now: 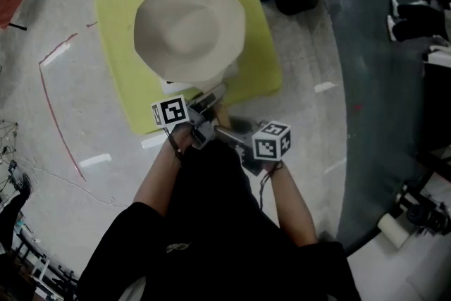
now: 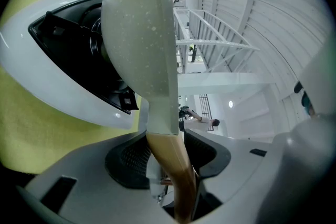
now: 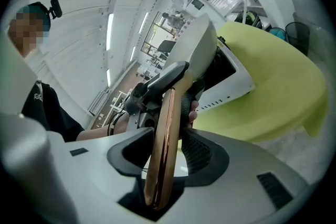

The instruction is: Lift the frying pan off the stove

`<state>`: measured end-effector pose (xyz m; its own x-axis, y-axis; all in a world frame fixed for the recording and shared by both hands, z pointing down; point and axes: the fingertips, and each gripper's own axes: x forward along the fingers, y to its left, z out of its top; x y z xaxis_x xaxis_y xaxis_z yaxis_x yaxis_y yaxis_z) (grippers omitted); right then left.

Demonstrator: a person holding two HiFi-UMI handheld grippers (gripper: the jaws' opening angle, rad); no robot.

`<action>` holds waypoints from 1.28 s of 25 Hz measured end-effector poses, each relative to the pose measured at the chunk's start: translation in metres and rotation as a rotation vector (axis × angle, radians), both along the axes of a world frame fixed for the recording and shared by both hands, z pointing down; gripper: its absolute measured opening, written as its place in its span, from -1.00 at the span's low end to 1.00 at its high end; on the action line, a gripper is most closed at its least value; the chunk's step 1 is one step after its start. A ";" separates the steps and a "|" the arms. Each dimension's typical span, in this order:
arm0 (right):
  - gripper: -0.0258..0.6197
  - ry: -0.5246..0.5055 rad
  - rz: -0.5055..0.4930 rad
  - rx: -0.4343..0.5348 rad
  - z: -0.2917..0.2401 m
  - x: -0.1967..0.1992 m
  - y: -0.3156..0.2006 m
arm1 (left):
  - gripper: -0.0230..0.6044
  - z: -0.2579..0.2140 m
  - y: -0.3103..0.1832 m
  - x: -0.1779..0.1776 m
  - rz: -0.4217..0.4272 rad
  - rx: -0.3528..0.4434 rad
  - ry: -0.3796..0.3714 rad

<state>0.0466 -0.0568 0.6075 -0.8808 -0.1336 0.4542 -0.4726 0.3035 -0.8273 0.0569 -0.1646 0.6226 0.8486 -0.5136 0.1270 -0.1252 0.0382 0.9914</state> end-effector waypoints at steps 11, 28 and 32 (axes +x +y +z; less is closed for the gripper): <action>-0.54 -0.027 -0.025 -0.032 0.007 -0.027 -0.001 | -0.18 0.002 0.002 -0.003 0.072 -0.009 0.005; -0.56 0.007 -0.018 -0.022 0.012 -0.032 0.002 | -0.18 0.002 0.003 0.002 0.191 0.058 -0.011; -0.58 -0.054 -0.058 -0.060 0.012 -0.046 0.009 | -0.19 0.002 0.008 -0.006 0.187 0.058 0.000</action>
<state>0.0002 -0.0482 0.6197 -0.9099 -0.0558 0.4111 -0.4096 0.2782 -0.8688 0.0505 -0.1568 0.6249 0.9301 -0.3530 0.1014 -0.1244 -0.0432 0.9913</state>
